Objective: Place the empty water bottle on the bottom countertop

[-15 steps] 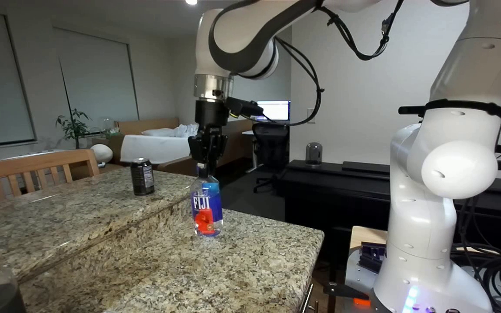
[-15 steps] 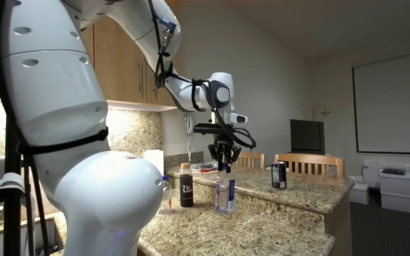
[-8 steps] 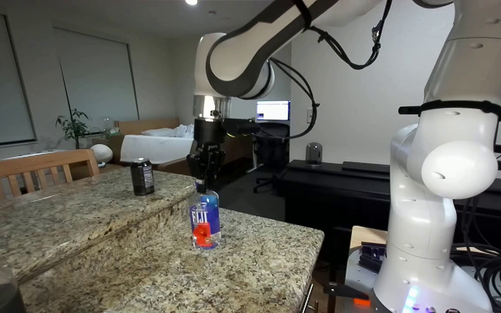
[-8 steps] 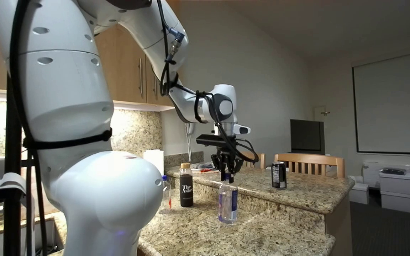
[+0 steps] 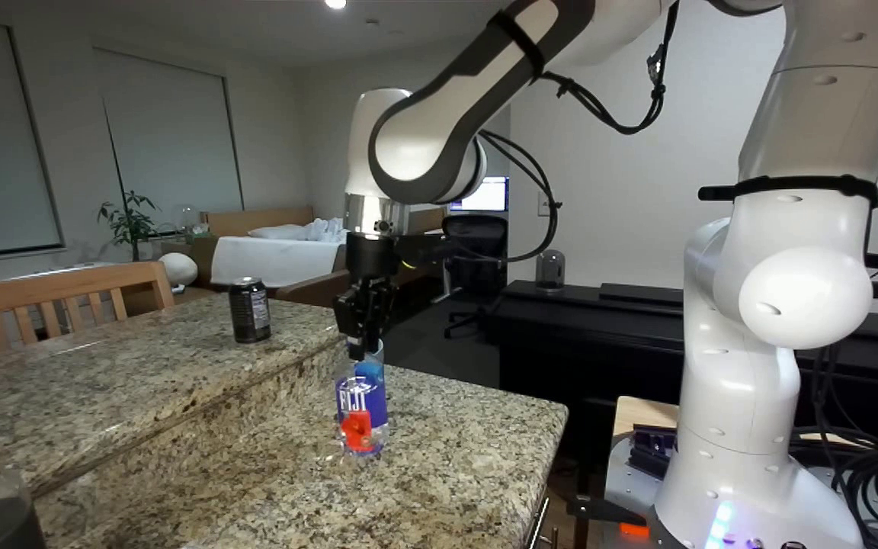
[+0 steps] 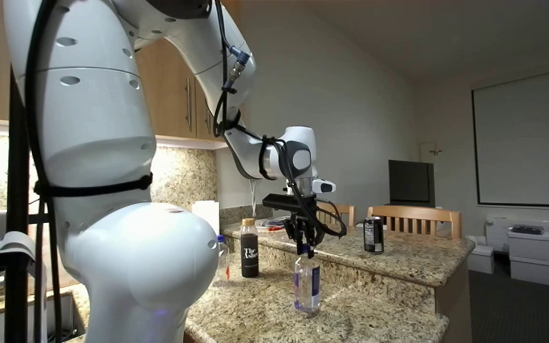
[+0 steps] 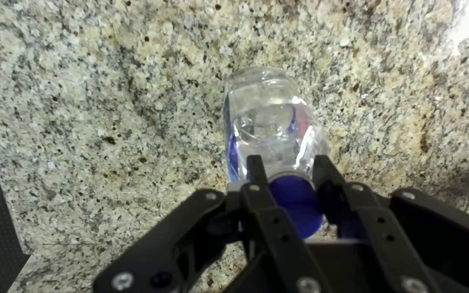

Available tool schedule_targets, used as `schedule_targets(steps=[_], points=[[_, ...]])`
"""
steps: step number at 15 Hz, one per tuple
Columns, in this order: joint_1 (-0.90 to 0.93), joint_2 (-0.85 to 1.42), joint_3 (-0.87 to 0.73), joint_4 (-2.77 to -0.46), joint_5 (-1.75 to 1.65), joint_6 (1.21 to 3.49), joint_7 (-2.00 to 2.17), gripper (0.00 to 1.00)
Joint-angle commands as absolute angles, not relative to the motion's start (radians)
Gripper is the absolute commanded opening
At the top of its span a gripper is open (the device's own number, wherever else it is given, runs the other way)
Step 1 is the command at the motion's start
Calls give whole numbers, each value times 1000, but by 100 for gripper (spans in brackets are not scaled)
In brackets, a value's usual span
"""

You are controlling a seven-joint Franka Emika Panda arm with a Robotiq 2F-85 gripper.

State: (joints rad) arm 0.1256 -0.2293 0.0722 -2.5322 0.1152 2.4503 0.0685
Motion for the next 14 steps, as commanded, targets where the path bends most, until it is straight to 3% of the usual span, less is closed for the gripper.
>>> schedule_targets(steps=[1,9,10,12,14], points=[[131,-237,71,-2555,153,2491,29,15],[136,-227,76,-2560,150,2497,35,14],[136,-229,76,-2561,151,2498,37,59],[136,-231,77,-2562,148,2501,41,66],[136,-234,77,-2562,148,2509,42,78]])
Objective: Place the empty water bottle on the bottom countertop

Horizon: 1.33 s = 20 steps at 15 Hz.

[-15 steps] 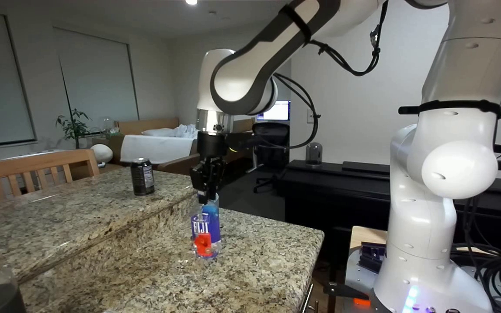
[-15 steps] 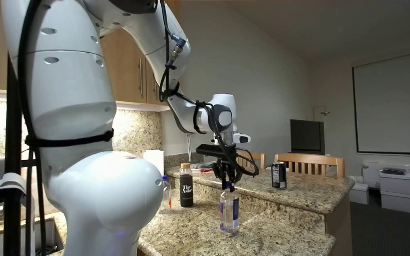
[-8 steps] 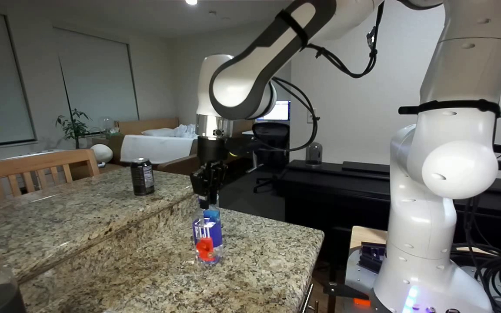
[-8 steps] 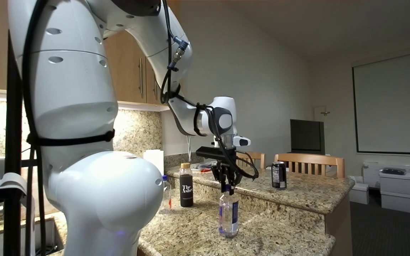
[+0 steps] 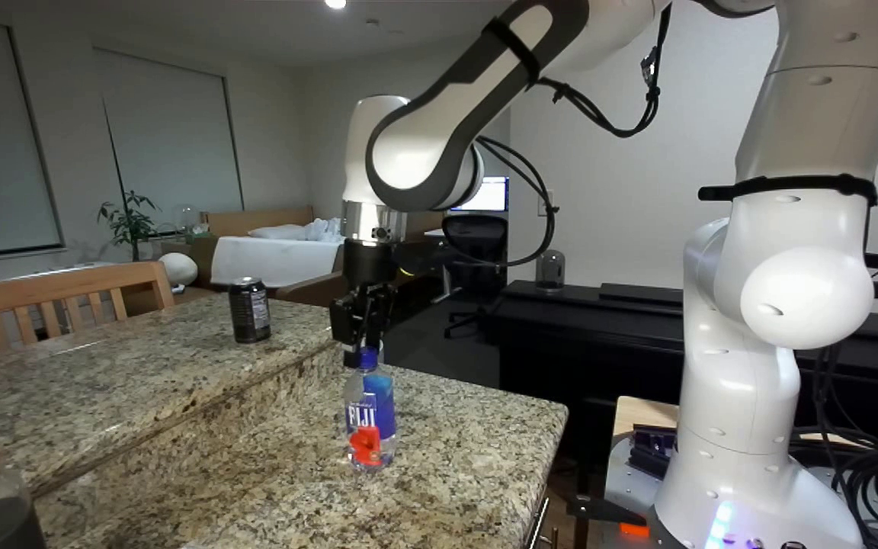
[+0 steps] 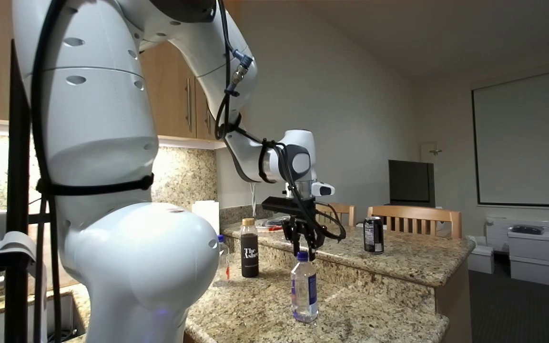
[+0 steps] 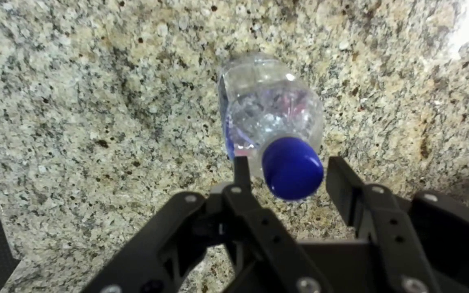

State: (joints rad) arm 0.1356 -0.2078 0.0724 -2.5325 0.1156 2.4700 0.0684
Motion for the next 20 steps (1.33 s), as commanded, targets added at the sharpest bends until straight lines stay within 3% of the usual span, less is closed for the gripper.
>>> schedule_targets(steps=[1,3,5,20], points=[[137,-234,77,-2562,149,2512,41,84],[137,-234,77,-2560,149,2513,41,97],[138,-234,76,-2557,151,2506,40,100],[136,-238,84,-2449,175,2294,40,100]])
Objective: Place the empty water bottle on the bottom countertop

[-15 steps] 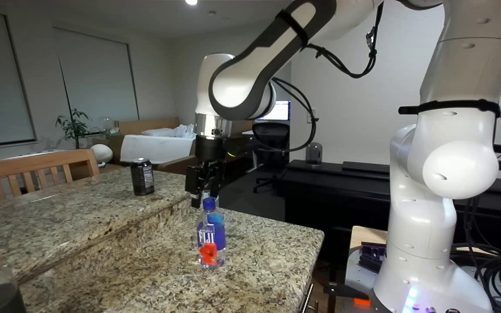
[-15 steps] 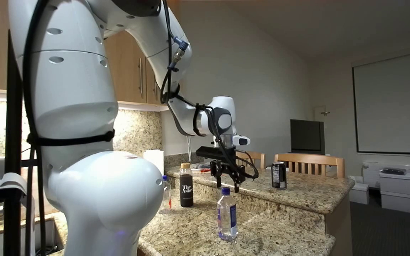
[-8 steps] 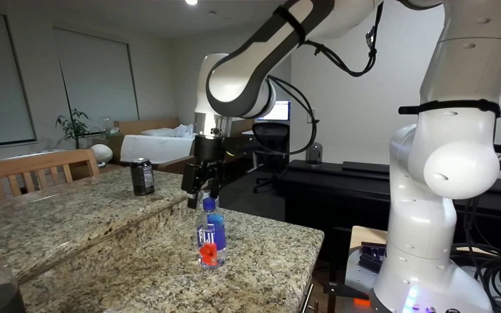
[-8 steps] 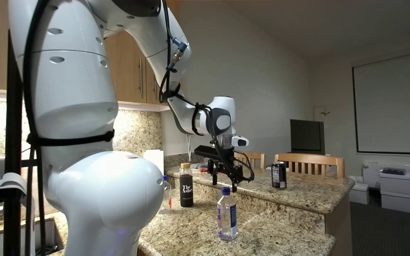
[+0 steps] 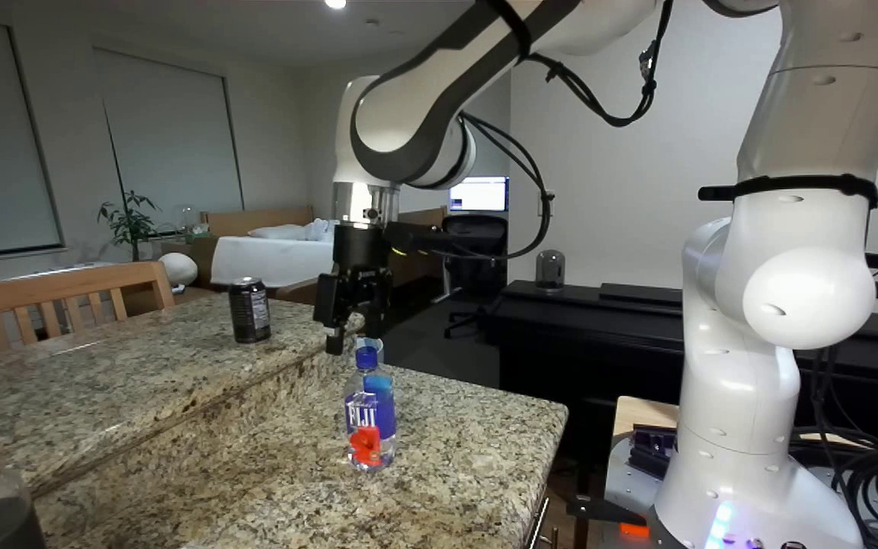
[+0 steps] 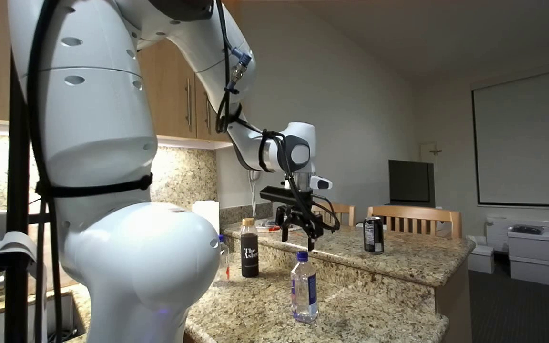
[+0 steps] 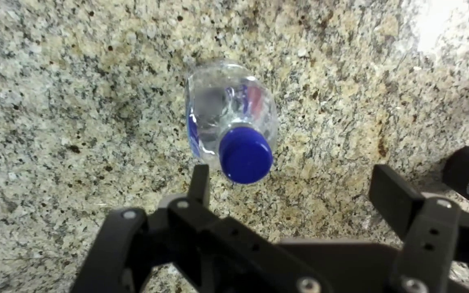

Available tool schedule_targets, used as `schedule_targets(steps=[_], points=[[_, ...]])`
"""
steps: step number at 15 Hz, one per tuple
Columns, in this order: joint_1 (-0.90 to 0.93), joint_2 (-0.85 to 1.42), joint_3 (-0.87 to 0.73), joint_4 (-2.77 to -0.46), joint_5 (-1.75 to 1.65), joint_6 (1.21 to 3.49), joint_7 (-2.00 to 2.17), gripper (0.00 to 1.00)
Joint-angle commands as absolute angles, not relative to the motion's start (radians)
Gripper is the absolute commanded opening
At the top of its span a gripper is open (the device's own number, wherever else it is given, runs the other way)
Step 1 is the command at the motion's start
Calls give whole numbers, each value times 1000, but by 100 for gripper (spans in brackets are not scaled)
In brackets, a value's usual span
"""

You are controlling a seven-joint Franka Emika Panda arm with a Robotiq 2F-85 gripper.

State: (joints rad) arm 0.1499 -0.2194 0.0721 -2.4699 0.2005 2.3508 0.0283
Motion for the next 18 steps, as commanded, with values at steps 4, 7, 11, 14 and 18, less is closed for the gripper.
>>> schedule_targets(steps=[4,7,11,14,18], points=[[127,-232,93,-2387,124,2192,75,100],[121,-230,94,-2343,89,2121,104,100],[116,-230,94,-2309,62,2057,124,100],[119,-219,89,-2308,88,2069,92,100],[119,-216,90,-2306,88,2067,92,100]])
